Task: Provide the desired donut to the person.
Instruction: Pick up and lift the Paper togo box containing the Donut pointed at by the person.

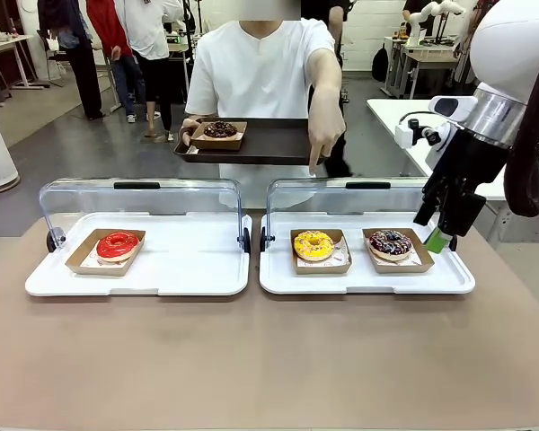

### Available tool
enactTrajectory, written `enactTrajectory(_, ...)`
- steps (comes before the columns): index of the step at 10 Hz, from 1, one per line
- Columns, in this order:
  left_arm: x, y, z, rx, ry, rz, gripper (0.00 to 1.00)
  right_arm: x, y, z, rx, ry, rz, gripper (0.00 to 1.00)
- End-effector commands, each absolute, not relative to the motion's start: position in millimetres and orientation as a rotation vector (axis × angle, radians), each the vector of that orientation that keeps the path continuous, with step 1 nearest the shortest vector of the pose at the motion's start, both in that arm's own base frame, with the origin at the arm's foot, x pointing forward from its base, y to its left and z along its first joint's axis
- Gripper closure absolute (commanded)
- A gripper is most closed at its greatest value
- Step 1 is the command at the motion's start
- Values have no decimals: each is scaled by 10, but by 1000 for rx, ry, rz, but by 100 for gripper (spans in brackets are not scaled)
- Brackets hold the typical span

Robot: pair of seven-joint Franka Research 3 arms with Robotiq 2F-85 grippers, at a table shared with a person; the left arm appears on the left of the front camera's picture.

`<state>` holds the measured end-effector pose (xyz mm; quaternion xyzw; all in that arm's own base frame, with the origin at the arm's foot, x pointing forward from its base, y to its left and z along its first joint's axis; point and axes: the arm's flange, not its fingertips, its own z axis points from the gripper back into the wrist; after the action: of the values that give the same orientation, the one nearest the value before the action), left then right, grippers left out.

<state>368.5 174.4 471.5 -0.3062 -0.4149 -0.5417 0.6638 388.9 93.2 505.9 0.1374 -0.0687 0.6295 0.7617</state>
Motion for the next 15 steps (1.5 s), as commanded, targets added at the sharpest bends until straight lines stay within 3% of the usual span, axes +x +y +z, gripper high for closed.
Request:
enactTrajectory(1, 3682, 1750, 4725, -686, -940, -1220, 0, 3901, 905, 5107, 295, -143, 1358, 0)
enactTrajectory(7, 3682, 1750, 4725, -686, -940, -1220, 0, 3903, 893, 5093, 302, -160, 1363, 0)
enactTrajectory(8, 3682, 1750, 4725, -686, -940, -1220, 0, 3950, 1078, 5067, 240, -130, 1432, 0)
enactTrajectory(11, 3682, 1750, 4725, -686, -940, -1220, 0, 4272, 1644, 4815, 115, -29, 1514, 0)
enactTrajectory(15, 3682, 1750, 4725, -686, -940, -1220, 0, 4831, 1976, 4313, 29, -102, 1556, 0)
